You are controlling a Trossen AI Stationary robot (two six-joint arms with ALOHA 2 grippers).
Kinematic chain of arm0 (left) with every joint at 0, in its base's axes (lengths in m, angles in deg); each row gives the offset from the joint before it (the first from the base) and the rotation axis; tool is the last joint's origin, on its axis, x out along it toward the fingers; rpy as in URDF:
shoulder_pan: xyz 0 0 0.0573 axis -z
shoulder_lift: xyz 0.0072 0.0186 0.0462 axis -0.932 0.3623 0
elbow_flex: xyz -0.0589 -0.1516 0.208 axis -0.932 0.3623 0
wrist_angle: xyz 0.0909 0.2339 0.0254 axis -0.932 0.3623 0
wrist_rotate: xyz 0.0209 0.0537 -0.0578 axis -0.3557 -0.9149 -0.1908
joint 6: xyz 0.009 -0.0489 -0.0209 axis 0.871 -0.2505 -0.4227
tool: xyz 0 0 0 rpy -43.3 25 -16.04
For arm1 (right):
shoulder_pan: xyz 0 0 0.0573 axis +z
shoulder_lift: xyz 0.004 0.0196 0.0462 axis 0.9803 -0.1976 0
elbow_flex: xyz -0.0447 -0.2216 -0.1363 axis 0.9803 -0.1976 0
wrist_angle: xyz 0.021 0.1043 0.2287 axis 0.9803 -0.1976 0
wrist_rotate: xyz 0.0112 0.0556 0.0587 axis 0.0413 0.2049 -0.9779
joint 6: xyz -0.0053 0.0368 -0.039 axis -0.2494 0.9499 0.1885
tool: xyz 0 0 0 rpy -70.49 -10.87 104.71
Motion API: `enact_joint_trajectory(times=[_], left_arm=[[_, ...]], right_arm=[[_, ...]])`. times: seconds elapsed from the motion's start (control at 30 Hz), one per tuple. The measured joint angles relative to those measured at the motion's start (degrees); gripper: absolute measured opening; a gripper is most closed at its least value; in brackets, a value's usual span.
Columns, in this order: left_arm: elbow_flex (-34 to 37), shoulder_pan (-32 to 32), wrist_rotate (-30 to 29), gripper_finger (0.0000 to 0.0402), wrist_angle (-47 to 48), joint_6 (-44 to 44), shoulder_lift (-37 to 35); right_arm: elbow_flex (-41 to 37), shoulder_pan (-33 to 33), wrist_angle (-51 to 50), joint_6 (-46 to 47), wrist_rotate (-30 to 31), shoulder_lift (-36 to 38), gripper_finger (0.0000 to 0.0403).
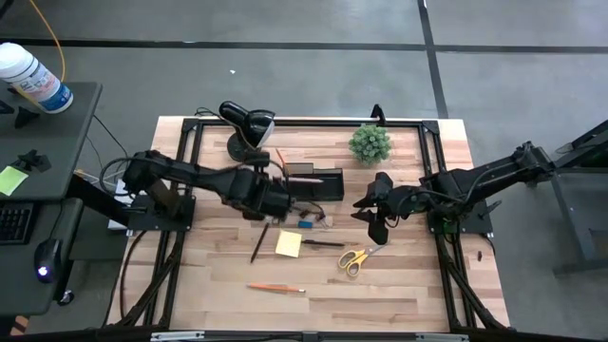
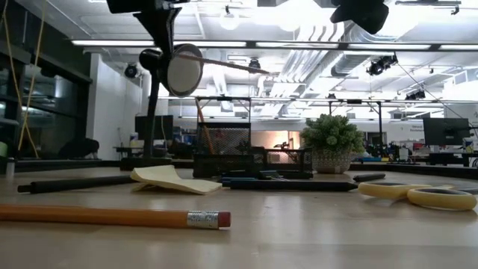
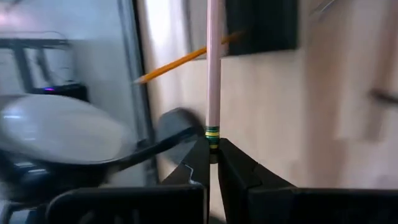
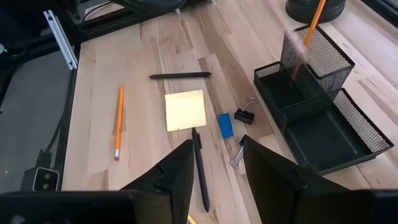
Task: Pick and place office supplies into organizer
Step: Put the pink pencil into the black desk organizer
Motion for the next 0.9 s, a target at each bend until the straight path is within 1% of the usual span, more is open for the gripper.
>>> enact_joint_trajectory(times=[0.07, 0.23, 0.47, 0.67, 0.77, 0.9], left_arm=[[-1.08, -1.52, -1.42, 0.0, 1.24, 4.38, 0.0], [-3.35, -5.14, -2.6, 0.0, 1.05, 17.24, 0.0], [-3.43, -8.95, -4.9, 0.0, 1.05, 27.02, 0.04], [-3.44, -11.63, -10.59, 0.0, 0.99, 35.44, 0.04], [-3.43, -12.59, -14.15, 0.0, 0.98, 41.29, 0.04], [-3.47, -13.82, -15.88, 0.0, 1.0, 49.3, 0.27]], right_arm=[[0.0, 0.0, 0.0, 0.0, -0.12, 0.0, 0.0138], [0.0, 0.01, 0.0, 0.02, -0.14, 0.0, 0.0138], [0.0, 0.02, 0.02, 0.04, -0.43, -0.02, 0.0138], [0.0, 0.02, 0.02, 0.04, -0.32, -0.02, 0.0138], [0.0, 0.02, 0.04, 0.04, -0.17, -0.02, 0.0138], [0.0, 0.02, 0.04, 0.04, -0.03, -0.02, 0.0138]])
